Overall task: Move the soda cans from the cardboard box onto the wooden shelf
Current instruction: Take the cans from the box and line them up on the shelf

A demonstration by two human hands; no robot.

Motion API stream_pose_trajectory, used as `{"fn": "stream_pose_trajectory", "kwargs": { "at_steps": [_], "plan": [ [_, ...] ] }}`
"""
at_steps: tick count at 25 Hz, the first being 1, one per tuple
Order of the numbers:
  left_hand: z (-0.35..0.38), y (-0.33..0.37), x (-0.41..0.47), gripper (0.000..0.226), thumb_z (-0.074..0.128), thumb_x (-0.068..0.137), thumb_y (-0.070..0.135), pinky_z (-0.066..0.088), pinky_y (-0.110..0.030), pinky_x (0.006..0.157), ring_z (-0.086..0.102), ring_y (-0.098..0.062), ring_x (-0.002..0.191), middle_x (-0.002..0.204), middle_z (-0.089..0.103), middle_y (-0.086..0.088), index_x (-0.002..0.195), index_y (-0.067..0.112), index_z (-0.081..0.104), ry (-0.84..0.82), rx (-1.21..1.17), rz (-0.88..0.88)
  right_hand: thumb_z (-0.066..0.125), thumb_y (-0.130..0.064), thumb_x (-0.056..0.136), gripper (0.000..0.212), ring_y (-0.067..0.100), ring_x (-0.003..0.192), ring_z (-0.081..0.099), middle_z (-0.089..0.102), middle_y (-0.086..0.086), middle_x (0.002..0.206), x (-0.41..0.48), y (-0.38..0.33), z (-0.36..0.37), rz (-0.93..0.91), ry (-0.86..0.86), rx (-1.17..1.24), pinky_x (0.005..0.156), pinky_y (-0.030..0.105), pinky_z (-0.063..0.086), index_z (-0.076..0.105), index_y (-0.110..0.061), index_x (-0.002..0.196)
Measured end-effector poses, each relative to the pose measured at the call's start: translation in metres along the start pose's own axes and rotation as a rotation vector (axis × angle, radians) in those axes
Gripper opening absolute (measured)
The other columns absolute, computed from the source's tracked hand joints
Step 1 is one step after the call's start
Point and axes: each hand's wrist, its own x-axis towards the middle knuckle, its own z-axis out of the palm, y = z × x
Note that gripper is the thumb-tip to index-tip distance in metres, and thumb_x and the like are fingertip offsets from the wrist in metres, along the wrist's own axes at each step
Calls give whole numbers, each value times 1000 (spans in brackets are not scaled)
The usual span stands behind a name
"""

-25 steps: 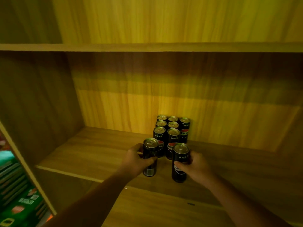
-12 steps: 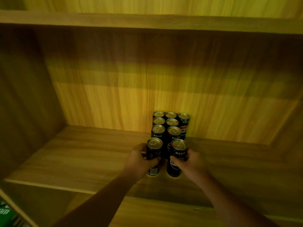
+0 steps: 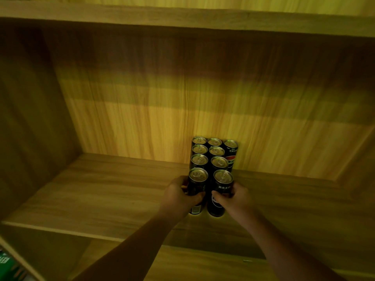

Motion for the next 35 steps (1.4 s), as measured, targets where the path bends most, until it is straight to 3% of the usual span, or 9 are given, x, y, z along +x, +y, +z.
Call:
{"fn": "stream_pose_trajectory", "kwargs": {
  "at_steps": [5, 7, 9, 12, 15, 18, 22, 28, 35],
  "plan": [
    [-1, -1, 1, 53, 87, 71, 28, 50, -7, 68, 61, 4, 94, 106, 66, 15, 116, 29, 59, -28, 6, 16, 76, -37, 76, 40, 8, 93, 62, 60, -21, 88, -2, -1, -3, 2, -26, -4, 78, 27, 49, 57, -28, 110],
    [-8, -6, 3, 69, 90, 65, 35, 49, -12, 80, 59, -4, 108, 118, 62, 14, 124, 28, 55, -72, 55, 8, 75, -46, 74, 51, 13, 103, 61, 62, -14, 104, -4, 2, -12, -17, -71, -85, 84, 34, 51, 53, -29, 117],
    [-19, -11, 4, 89, 90, 61, 43, 48, -25, 91, 53, -10, 117, 131, 55, 9, 137, 25, 48, -111, 249, 4, 68, -61, 72, 73, 16, 116, 54, 55, -6, 129, -7, 9, -26, -44, -104, -330, 92, 37, 47, 43, -27, 132],
    [-31, -14, 2, 99, 87, 61, 50, 46, -27, 93, 50, -15, 123, 142, 45, 4, 145, 23, 40, -179, 541, 46, 47, -78, 74, 92, 23, 136, 36, 35, 1, 152, -11, 23, -43, -150, -85, -832, 111, 42, 31, 26, -23, 145],
    [-24, -13, -3, 91, 84, 66, 51, 45, -26, 93, 50, -14, 124, 139, 47, 6, 143, 24, 42, -220, 540, 45, 39, -78, 78, 91, 23, 140, 28, 31, 2, 153, -15, 35, -53, -212, -118, -931, 116, 41, 20, 22, -22, 147],
    [-8, -13, -5, 63, 83, 73, 39, 54, -32, 91, 57, -9, 116, 120, 58, 15, 127, 32, 52, -226, 264, -40, 37, -76, 78, 86, 20, 138, 30, 35, -1, 150, -19, 45, -56, -244, -129, -961, 116, 38, 18, 25, -23, 145],
    [2, -17, -5, 56, 82, 77, 21, 58, -30, 79, 62, -5, 101, 110, 61, 15, 124, 31, 53, -147, 184, -89, 39, -75, 79, 83, 19, 137, 31, 37, -2, 149, -20, 51, -58, -248, -124, -932, 116, 38, 17, 26, -25, 145],
    [14, -25, -15, 52, 86, 71, 32, 49, -16, 68, 62, -5, 95, 105, 61, 14, 113, 27, 55, 91, 248, -131, 41, -74, 79, 82, 19, 136, 33, 38, -3, 148, -17, 54, -60, -256, -125, -905, 116, 38, 19, 27, -26, 144],
    [57, -13, -26, 57, 78, 77, 38, 50, -35, 90, 52, -16, 102, 117, 49, 0, 122, 18, 51, 326, 267, -200, 41, -74, 79, 82, 18, 136, 34, 37, -3, 149, -17, 55, -61, -260, -129, -886, 114, 37, 23, 26, -27, 145]
  ]
}}
